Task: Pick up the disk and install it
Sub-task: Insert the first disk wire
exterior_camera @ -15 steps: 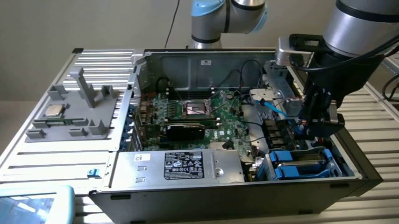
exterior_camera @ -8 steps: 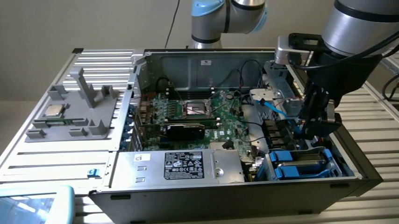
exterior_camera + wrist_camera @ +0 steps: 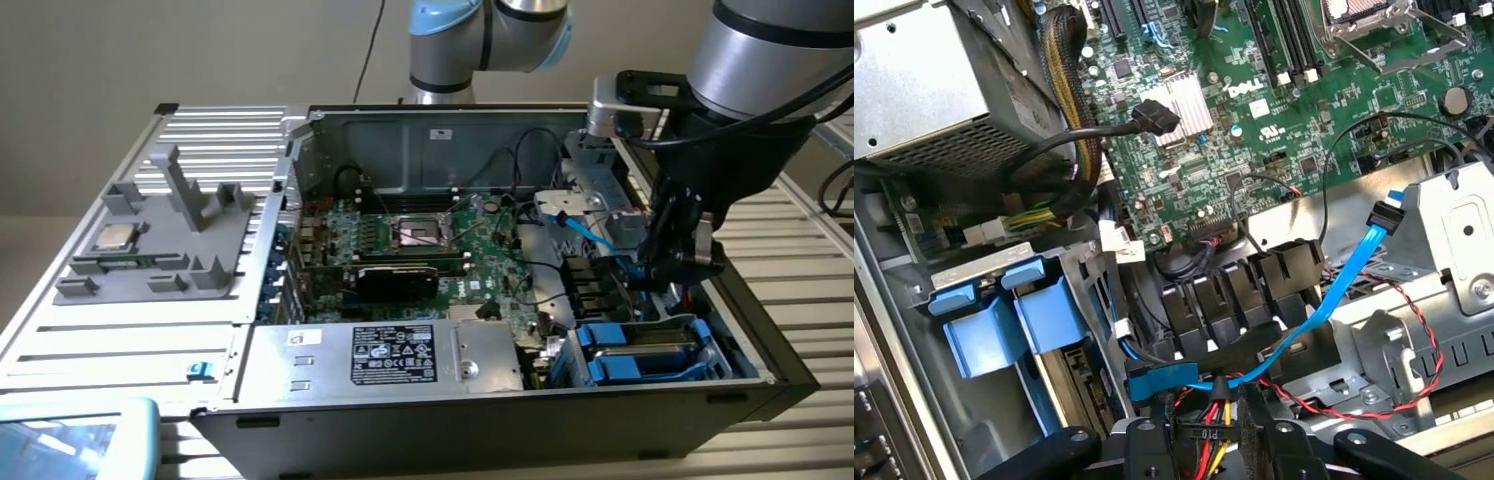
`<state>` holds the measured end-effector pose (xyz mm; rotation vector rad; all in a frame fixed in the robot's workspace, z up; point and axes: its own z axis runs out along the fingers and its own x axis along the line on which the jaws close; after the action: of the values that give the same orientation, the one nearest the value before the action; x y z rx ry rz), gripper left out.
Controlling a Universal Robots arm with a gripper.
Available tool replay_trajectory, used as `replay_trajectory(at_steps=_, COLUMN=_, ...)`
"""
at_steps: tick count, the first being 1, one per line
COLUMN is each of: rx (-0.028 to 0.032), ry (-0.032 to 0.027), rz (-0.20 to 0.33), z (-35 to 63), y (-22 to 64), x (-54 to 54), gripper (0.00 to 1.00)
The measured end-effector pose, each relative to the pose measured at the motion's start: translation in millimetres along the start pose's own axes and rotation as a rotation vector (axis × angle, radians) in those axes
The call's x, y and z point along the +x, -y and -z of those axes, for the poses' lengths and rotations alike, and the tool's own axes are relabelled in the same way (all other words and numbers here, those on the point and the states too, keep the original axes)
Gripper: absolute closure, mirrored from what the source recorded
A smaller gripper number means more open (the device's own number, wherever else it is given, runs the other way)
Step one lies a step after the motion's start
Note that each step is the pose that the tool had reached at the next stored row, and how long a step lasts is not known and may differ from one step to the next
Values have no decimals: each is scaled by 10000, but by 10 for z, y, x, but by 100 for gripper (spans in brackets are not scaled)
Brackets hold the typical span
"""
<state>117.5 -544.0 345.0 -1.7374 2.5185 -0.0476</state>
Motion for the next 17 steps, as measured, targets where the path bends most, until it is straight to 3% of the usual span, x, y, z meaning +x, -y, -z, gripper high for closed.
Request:
replay_trajectory(at_steps=6, rx=0, ry=2, rz=-1, z=0, y=-82, x=-108, gripper=64)
replay_trajectory(at_steps=9, rx=18, ry=-48, rz=4, z=22, y=-132, x=-114, gripper=64)
replay_trajectory(at_steps=12, rx=65, ry=-165, rz=15, z=64, y=-160, x=-111, gripper=64)
replay_trajectory(at_steps=14, rx=131, ry=-306, rz=28, z=76, y=-170, x=-110, gripper=64)
replay_trajectory(at_steps=17, rx=316, ry=-563, rz=54, z=81, y=-181, x=-106, gripper=64)
